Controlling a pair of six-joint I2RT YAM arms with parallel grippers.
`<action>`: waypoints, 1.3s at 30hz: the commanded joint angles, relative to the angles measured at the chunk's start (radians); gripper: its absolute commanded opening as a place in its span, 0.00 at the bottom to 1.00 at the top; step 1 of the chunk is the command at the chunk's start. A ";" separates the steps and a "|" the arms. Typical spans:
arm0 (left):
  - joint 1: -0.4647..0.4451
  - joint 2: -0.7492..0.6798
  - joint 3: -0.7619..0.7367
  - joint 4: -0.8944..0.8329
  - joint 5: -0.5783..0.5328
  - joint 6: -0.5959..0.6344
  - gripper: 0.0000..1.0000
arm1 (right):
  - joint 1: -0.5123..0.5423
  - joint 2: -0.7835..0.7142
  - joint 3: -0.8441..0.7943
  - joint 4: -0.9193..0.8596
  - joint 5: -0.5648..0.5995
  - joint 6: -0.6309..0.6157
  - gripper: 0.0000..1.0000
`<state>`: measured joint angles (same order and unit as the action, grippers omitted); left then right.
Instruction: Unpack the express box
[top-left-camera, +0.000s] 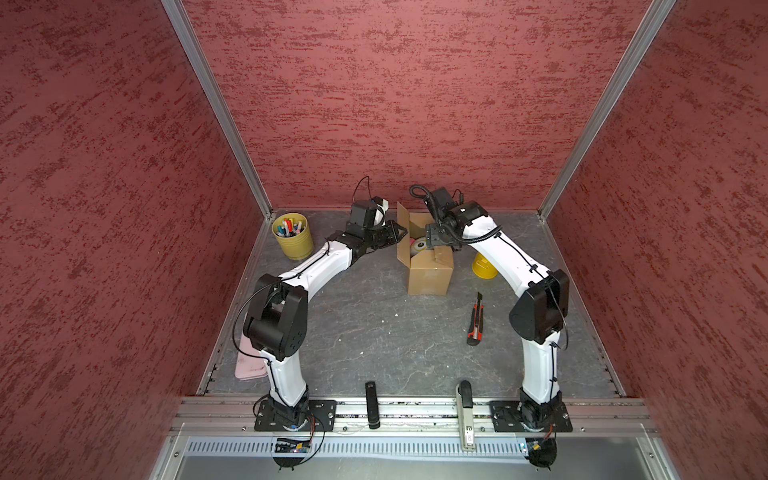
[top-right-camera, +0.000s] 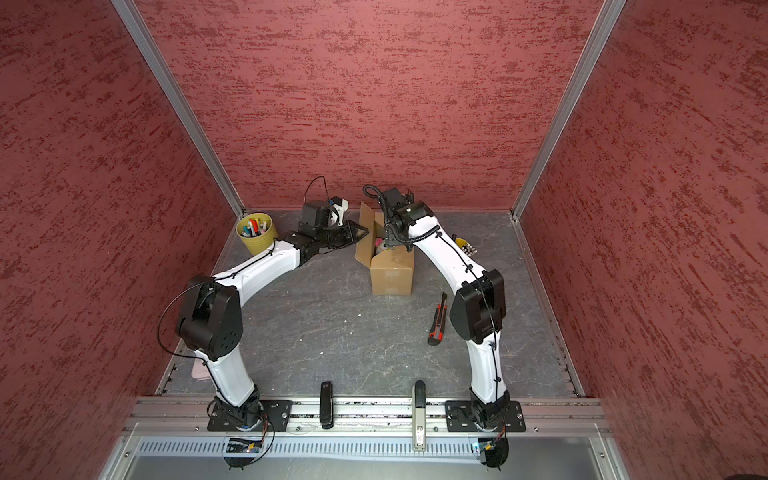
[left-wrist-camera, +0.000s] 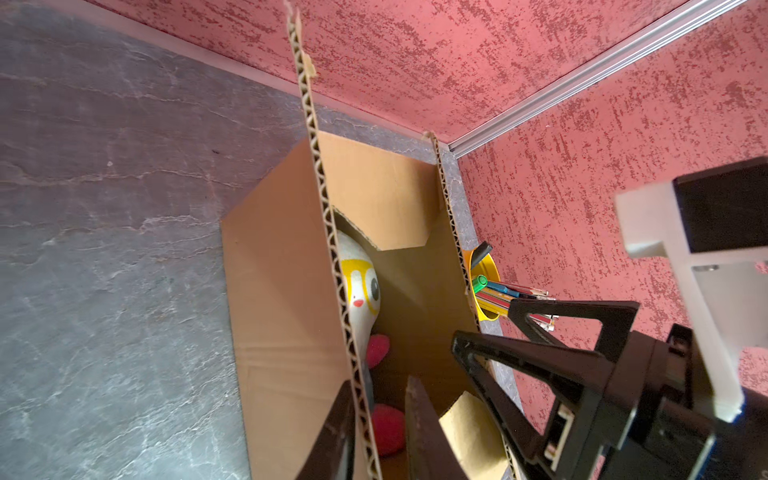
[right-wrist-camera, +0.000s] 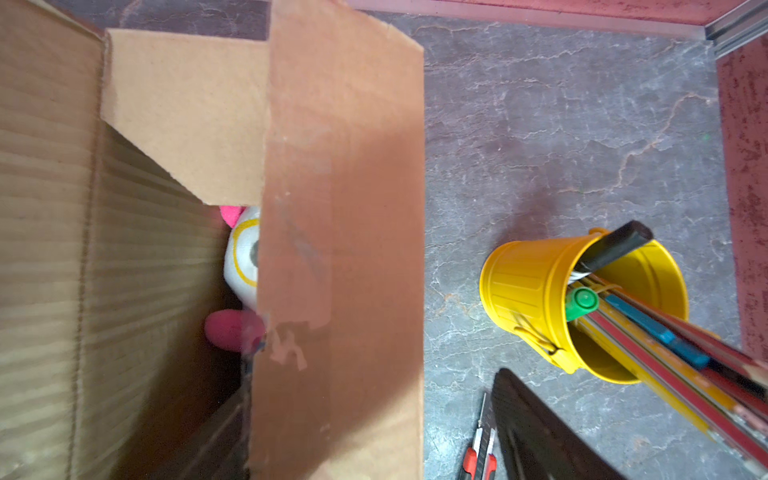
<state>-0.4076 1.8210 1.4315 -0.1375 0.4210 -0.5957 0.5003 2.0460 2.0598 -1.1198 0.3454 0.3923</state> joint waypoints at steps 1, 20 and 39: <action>0.011 0.001 0.010 -0.016 -0.012 0.023 0.22 | -0.015 -0.007 0.019 -0.030 0.050 0.013 0.84; 0.018 0.015 -0.002 -0.035 -0.055 0.040 0.17 | -0.054 -0.051 0.041 -0.080 0.102 0.003 0.84; 0.013 0.043 -0.012 0.013 -0.015 0.006 0.09 | -0.081 -0.126 -0.014 -0.068 0.122 0.009 0.84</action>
<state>-0.3973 1.8431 1.4307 -0.1387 0.4030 -0.5873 0.4320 1.9717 2.0590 -1.1759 0.4320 0.3916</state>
